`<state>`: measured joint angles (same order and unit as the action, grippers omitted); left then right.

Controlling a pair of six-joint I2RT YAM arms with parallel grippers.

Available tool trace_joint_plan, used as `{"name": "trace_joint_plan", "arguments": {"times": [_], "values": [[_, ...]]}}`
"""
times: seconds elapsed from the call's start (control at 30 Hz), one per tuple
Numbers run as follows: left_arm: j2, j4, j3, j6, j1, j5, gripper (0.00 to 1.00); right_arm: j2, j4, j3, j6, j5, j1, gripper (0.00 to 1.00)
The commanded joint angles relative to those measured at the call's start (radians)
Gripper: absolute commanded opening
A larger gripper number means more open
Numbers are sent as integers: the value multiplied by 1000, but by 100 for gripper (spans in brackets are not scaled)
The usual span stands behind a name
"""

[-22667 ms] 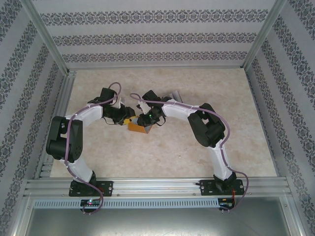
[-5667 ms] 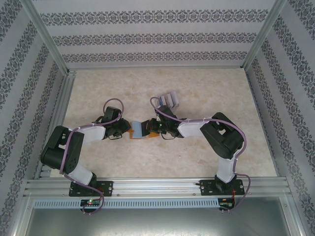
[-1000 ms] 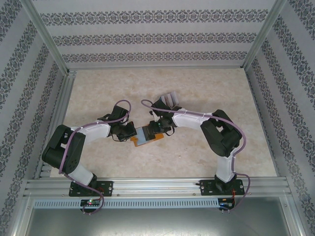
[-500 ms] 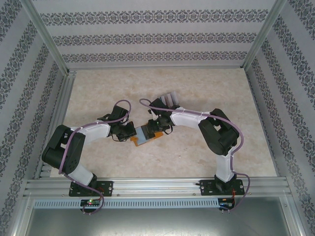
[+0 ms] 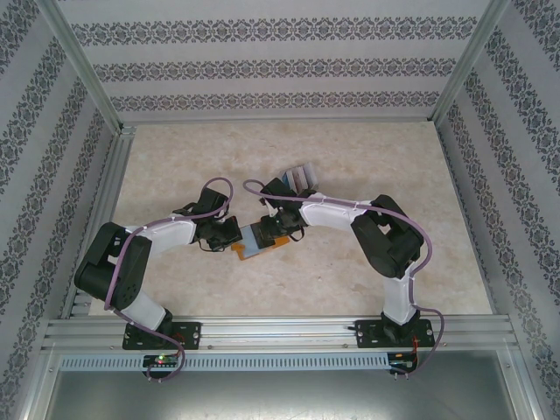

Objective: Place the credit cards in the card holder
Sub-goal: Insert the credit card into the card slot.

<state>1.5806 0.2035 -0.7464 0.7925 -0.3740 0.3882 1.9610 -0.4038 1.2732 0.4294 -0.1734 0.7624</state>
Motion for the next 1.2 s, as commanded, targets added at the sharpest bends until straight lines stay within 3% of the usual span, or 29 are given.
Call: {"name": "trace_joint_plan", "arguments": {"times": [0.0, 0.33, 0.6, 1.17], "values": [[26, 123, 26, -20, -3, -85, 0, 22, -50, 29, -22, -34, 28, 31], [19, 148, 12, -35, -3, -107, 0, -67, -48, -5, -11, -20, -25, 32], [13, 154, 14, -37, -2, -111, 0, -30, -12, 30, 35, -55, -76, 32], [27, 151, 7, -42, -2, -110, 0, 109, -11, 163, 28, -110, -57, 33]]}}
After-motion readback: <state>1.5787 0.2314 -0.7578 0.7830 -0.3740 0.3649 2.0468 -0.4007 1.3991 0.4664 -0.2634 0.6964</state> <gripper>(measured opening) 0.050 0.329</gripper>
